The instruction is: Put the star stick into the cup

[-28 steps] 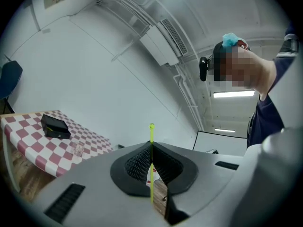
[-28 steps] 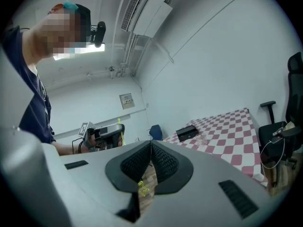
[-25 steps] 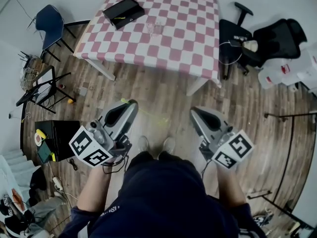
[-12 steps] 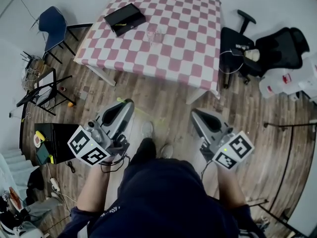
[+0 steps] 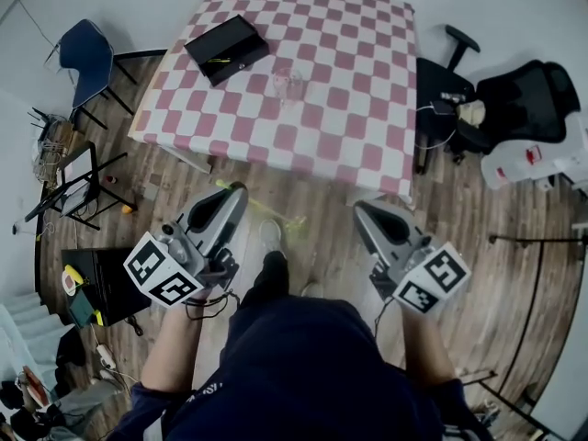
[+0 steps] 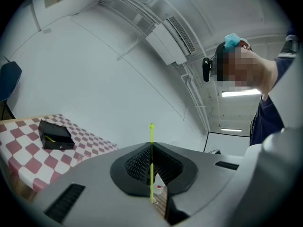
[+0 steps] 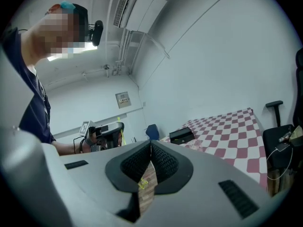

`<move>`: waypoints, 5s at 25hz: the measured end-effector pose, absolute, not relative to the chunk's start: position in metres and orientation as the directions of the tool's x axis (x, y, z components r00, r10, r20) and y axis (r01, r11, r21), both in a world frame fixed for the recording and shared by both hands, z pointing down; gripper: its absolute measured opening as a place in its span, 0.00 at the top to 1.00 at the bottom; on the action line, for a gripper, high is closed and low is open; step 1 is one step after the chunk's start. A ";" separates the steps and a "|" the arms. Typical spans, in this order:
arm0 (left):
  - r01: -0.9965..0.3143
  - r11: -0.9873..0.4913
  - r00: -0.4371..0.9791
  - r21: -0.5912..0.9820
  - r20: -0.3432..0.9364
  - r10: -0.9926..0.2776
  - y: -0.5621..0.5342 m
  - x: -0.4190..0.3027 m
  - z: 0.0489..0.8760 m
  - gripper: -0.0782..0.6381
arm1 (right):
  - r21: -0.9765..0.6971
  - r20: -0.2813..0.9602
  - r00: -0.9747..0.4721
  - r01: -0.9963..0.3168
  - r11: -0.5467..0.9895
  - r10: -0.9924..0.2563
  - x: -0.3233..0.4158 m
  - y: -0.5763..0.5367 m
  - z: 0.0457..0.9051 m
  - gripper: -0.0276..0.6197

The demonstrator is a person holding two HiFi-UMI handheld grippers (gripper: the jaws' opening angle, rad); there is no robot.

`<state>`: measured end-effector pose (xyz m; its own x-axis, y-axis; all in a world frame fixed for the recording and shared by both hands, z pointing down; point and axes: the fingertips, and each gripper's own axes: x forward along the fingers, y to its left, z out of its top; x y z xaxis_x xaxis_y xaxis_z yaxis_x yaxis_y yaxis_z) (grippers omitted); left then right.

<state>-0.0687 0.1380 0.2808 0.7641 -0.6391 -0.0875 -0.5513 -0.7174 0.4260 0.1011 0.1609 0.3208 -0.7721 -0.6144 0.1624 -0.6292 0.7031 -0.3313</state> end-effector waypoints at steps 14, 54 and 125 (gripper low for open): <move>-0.528 -0.719 0.784 0.452 -0.067 -0.618 0.006 -0.133 0.296 0.85 | -0.347 0.225 -0.740 -0.669 0.658 -0.634 0.035 0.037 0.330 0.93; -0.614 -0.690 0.755 0.383 0.029 -0.655 -0.214 -0.091 0.321 0.85 | -0.412 0.284 -0.727 -0.681 0.605 -0.625 0.065 -0.136 0.368 0.93; -0.665 -0.680 0.730 0.308 0.457 -0.508 -0.341 0.010 0.522 0.72 | -0.497 0.391 -0.691 -0.715 0.492 -0.608 0.147 -0.176 0.438 0.93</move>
